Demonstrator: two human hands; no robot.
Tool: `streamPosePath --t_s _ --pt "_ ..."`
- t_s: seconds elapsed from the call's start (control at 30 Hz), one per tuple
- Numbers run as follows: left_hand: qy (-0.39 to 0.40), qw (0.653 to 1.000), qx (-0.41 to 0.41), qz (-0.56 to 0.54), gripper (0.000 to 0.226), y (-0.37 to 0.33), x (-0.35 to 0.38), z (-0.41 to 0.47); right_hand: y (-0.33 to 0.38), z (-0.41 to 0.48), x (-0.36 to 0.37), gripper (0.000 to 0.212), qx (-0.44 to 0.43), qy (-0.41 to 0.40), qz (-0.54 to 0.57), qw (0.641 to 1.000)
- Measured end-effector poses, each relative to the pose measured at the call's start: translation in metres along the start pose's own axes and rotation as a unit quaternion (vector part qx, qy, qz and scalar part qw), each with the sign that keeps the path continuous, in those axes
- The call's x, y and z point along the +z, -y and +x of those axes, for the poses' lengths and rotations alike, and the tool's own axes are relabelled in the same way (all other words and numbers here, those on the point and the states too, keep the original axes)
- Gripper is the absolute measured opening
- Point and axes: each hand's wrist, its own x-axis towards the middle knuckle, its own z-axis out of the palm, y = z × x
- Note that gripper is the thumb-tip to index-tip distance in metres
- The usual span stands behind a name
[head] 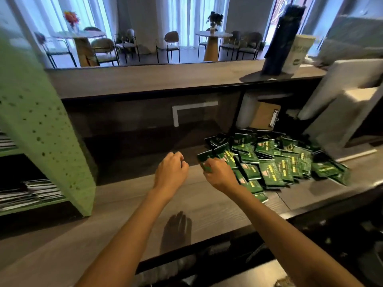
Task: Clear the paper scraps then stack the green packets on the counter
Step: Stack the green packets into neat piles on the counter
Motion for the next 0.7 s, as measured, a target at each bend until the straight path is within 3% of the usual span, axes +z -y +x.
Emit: streamPosePath --t_s 0.23,0.47,0.7 --pt "0.054 0.995 -0.083 0.008 0.024 -0.057 0.086 0.034 -0.101 0.037 -0.018 0.030 -0.016 0.049 -0.022 0.998" --pt "0.079 0.981 -0.174 -0.018 0.021 -0.049 0.138 0.056 -0.128 0.067 0.000 0.035 -0.071 0.088 -0.013 0.994" --pt "0.064 0.941 -0.272 -0.193 0.027 -0.020 0.185 0.092 -0.144 0.100 0.047 0.039 -0.119 0.065 -0.088 0.987"
